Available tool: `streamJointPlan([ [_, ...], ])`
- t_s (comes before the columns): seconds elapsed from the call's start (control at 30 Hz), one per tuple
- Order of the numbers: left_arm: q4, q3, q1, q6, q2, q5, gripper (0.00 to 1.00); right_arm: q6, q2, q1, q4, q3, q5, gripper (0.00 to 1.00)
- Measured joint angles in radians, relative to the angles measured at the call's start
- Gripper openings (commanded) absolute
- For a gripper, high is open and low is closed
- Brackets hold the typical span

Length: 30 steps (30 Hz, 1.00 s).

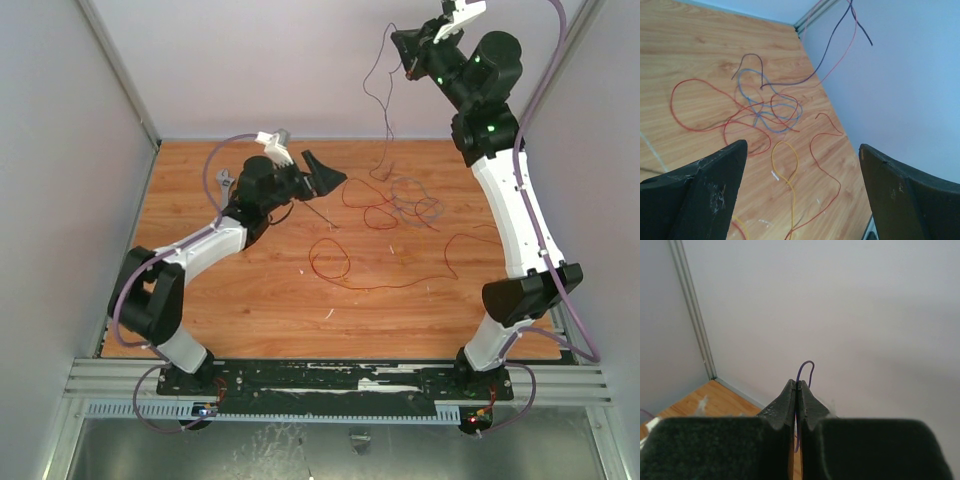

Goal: Zip-tie the wires
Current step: Pick up the cable at the center of the board.

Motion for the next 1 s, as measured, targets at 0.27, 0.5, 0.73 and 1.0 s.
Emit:
streamJointPlan([
  [0.27,0.021,0.082,-0.047,0.006,0.092,0.024,0.7,0.014,-0.021,0.0,0.002,0.0,-0.016,0.0],
  [0.5,0.064,0.038,-0.089,-0.015,0.092,0.055,0.53,0.024,-0.027,0.0,0.005,-0.001,-0.025,0.0],
  [0.73,0.115,0.058,-0.166,-0.041,0.145,0.078,0.62,0.042,-0.027,0.0,0.015,-0.005,-0.038,0.0],
  [1.0,0.121,0.184,-0.208,-0.035,0.312,0.047,0.67,0.049,-0.045,0.0,0.024,-0.037,-0.04,0.0],
])
